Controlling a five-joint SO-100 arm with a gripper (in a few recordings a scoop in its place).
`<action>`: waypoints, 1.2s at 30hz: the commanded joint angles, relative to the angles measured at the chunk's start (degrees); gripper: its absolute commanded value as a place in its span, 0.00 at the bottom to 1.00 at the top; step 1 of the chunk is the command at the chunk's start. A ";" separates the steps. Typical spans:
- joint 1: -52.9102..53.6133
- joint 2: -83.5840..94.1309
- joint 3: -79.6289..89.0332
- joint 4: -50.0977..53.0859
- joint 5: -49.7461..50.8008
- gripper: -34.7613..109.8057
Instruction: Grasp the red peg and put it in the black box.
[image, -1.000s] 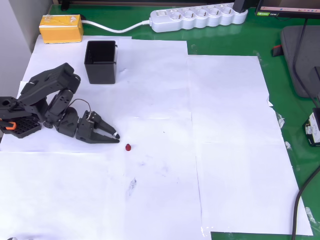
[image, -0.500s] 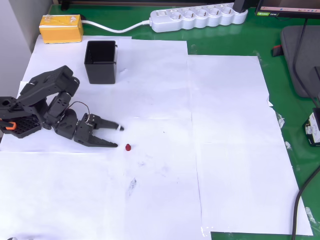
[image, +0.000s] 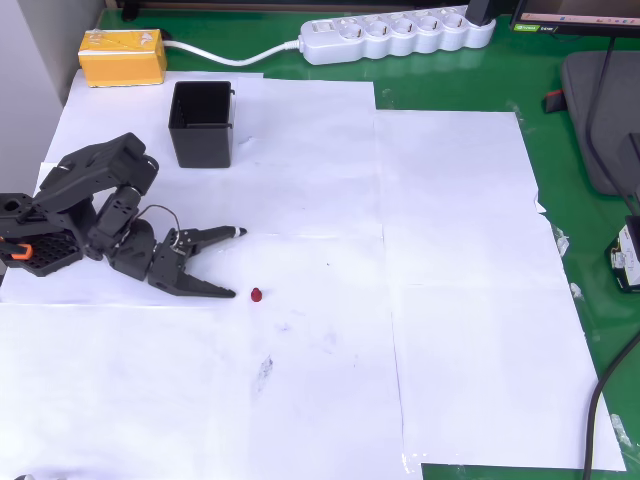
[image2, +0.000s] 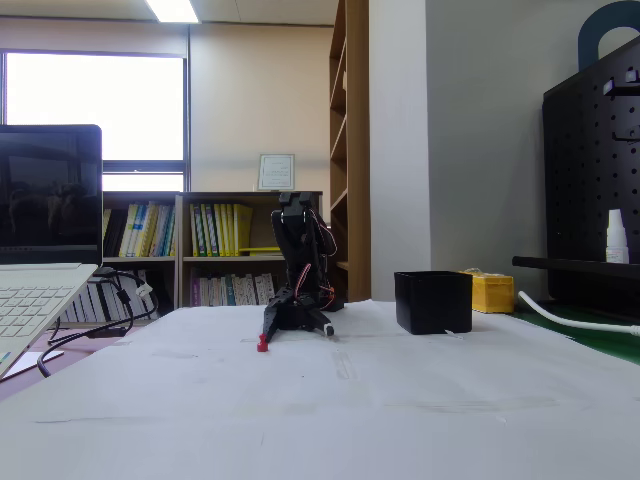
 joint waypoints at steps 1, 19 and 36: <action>0.62 -0.70 2.11 -2.02 0.18 0.56; 2.29 -8.61 0.79 8.53 0.44 0.56; 3.25 -7.21 5.98 9.32 0.62 0.56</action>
